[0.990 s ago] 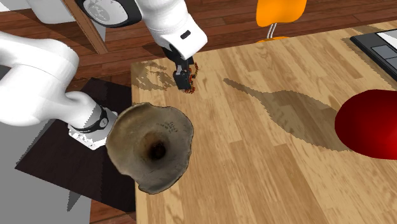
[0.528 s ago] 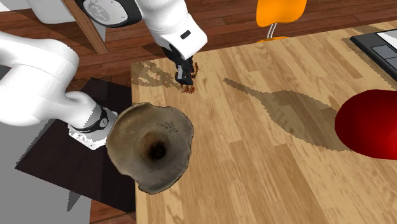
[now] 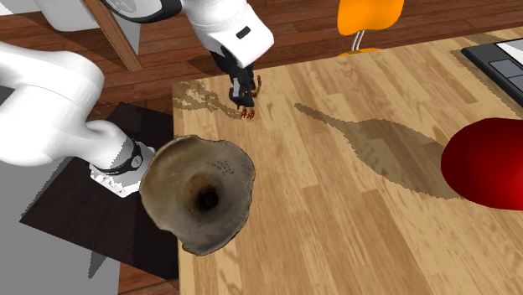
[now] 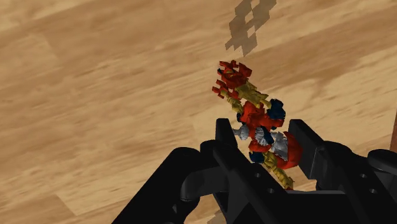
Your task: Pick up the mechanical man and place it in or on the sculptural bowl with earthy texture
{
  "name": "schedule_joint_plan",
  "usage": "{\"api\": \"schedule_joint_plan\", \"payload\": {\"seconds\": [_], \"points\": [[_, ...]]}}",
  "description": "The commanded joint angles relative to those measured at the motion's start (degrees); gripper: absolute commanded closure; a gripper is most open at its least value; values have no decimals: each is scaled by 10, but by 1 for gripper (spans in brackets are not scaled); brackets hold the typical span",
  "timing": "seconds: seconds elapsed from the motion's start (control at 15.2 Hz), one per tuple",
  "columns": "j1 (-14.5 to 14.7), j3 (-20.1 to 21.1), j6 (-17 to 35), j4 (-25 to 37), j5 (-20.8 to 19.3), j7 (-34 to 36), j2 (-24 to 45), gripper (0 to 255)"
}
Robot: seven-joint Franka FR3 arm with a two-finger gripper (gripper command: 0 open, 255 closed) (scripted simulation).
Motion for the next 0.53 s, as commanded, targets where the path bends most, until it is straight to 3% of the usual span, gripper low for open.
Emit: {"api": "schedule_joint_plan", "payload": {"seconds": [0.0,0.46], "points": [[-1,-1,-19,13,-3,4,-6,255],[-5,-7,-77,59,-13,12,-19,255]]}}
